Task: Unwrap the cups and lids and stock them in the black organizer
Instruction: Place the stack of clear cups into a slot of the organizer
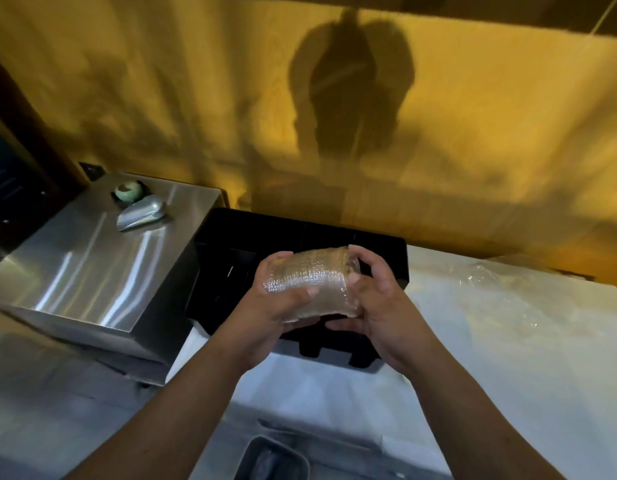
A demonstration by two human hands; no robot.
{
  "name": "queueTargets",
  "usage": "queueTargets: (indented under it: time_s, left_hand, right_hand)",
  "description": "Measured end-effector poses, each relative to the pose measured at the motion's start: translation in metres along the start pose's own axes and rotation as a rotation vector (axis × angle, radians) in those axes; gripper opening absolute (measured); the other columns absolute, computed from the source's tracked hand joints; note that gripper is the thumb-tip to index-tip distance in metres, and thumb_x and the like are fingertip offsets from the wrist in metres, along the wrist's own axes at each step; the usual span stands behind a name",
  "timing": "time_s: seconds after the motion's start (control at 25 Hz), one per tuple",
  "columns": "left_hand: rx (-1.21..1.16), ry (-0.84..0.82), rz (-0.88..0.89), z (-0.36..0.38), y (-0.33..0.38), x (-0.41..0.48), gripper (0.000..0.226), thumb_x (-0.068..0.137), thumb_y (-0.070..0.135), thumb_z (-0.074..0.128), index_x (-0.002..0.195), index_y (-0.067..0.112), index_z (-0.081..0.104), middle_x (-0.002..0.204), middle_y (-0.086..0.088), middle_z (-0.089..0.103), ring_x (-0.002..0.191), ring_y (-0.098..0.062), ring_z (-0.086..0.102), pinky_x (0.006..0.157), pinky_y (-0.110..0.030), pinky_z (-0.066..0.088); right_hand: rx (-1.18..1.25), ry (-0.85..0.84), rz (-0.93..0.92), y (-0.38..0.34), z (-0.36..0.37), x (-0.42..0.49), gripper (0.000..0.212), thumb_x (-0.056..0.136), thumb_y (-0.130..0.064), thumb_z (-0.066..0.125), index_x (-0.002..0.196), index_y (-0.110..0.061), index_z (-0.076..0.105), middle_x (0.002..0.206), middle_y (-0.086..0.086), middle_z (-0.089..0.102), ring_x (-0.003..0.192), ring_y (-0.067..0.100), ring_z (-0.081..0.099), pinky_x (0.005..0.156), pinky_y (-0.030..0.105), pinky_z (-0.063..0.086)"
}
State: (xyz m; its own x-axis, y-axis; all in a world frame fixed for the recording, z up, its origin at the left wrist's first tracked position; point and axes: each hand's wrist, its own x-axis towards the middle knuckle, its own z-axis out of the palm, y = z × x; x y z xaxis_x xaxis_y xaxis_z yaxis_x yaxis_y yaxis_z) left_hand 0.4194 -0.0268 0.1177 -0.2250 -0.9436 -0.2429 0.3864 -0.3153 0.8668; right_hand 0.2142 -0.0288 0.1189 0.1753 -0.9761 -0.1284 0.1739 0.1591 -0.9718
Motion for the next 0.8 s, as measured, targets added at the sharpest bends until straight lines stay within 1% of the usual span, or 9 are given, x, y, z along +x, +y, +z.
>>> queueTargets:
  time_s: [0.16, 0.24, 0.36, 0.44, 0.48, 0.56, 0.64, 0.72, 0.8]
  left_hand:
    - [0.056, 0.002, -0.020, -0.013, 0.004, -0.001, 0.089, 0.057, 0.025, 0.094, 0.135, 0.031, 0.051, 0.131, -0.007, 0.065, 0.110, -0.025, 0.073, 0.082, -0.042, 0.062]
    - [0.081, 0.015, -0.022, -0.014, 0.003, 0.000, 0.088, 0.056, 0.029, 0.095, 0.133, 0.033, 0.052, 0.130, -0.006, 0.066, 0.104, -0.021, 0.076, 0.080, -0.040, 0.063]
    - [0.111, 0.005, -0.034, -0.012, 0.000, 0.001, 0.088, 0.056, 0.032, 0.097, 0.131, 0.036, 0.051, 0.129, -0.004, 0.067, 0.104, -0.022, 0.077, 0.081, -0.040, 0.063]
    - [0.143, 0.000, -0.049, -0.009, -0.001, 0.002, 0.088, 0.056, 0.032, 0.097, 0.131, 0.036, 0.052, 0.129, -0.004, 0.068, 0.103, -0.024, 0.077, 0.080, -0.039, 0.062]
    - [0.158, 0.002, -0.054, -0.007, -0.001, 0.002, 0.087, 0.056, 0.032, 0.097, 0.130, 0.035, 0.052, 0.129, -0.006, 0.067, 0.102, -0.024, 0.077, 0.079, -0.039, 0.063]
    - [0.181, 0.016, -0.056, -0.003, -0.002, 0.002, 0.086, 0.055, 0.031, 0.098, 0.129, 0.035, 0.053, 0.131, -0.009, 0.065, 0.101, -0.026, 0.077, 0.077, -0.041, 0.063]
    - [0.215, 0.032, -0.041, 0.000, -0.004, 0.001, 0.083, 0.054, 0.032, 0.099, 0.125, 0.039, 0.056, 0.131, -0.009, 0.066, 0.100, -0.025, 0.077, 0.077, -0.041, 0.063]
    - [0.253, 0.048, -0.021, 0.004, -0.007, -0.002, 0.077, 0.054, 0.035, 0.099, 0.118, 0.051, 0.059, 0.129, -0.005, 0.066, 0.099, -0.023, 0.078, 0.074, -0.039, 0.062]
    - [0.280, 0.067, -0.011, 0.003, -0.011, -0.004, 0.076, 0.054, 0.036, 0.100, 0.115, 0.058, 0.061, 0.127, -0.001, 0.067, 0.101, -0.023, 0.078, 0.073, -0.038, 0.062]
  right_hand:
    - [-0.126, 0.185, 0.023, 0.004, 0.033, -0.001, 0.033, 0.096, -0.044, 0.047, 0.123, -0.049, 0.064, 0.128, 0.005, 0.069, 0.103, 0.025, 0.076, 0.072, 0.043, 0.066]
    - [-0.160, 0.250, 0.029, 0.007, 0.040, -0.001, 0.035, 0.095, -0.053, 0.040, 0.121, -0.048, 0.064, 0.125, 0.004, 0.070, 0.103, 0.022, 0.074, 0.071, 0.042, 0.067]
    - [-0.178, 0.228, 0.025, 0.007, 0.037, -0.004, 0.063, 0.092, -0.078, 0.034, 0.127, -0.036, 0.064, 0.122, 0.007, 0.073, 0.106, 0.023, 0.074, 0.079, 0.048, 0.067]
    - [-0.168, 0.173, 0.022, 0.005, 0.029, -0.005, 0.072, 0.086, -0.082, 0.045, 0.129, -0.028, 0.064, 0.122, 0.010, 0.073, 0.106, 0.026, 0.075, 0.082, 0.050, 0.066]
    - [-0.139, 0.152, 0.037, 0.004, 0.023, -0.005, 0.071, 0.083, -0.080, 0.052, 0.130, -0.028, 0.063, 0.124, 0.010, 0.072, 0.105, 0.026, 0.076, 0.081, 0.049, 0.066]
    - [-0.043, 0.117, 0.092, 0.003, 0.014, -0.006, 0.065, 0.080, -0.072, 0.060, 0.135, -0.036, 0.059, 0.128, 0.007, 0.068, 0.101, 0.024, 0.077, 0.076, 0.047, 0.067]
    - [0.067, 0.061, 0.153, 0.005, 0.008, -0.004, 0.050, 0.089, -0.061, 0.057, 0.135, -0.042, 0.058, 0.130, 0.007, 0.066, 0.102, 0.027, 0.077, 0.076, 0.050, 0.066]
    - [0.145, 0.040, 0.202, 0.007, 0.007, -0.001, 0.037, 0.097, -0.054, 0.050, 0.130, -0.041, 0.063, 0.127, 0.010, 0.070, 0.104, 0.031, 0.077, 0.081, 0.054, 0.065]
    - [0.177, 0.033, 0.244, 0.008, 0.010, 0.002, 0.039, 0.092, -0.059, 0.053, 0.121, -0.039, 0.068, 0.120, 0.011, 0.076, 0.102, 0.032, 0.077, 0.083, 0.053, 0.064]
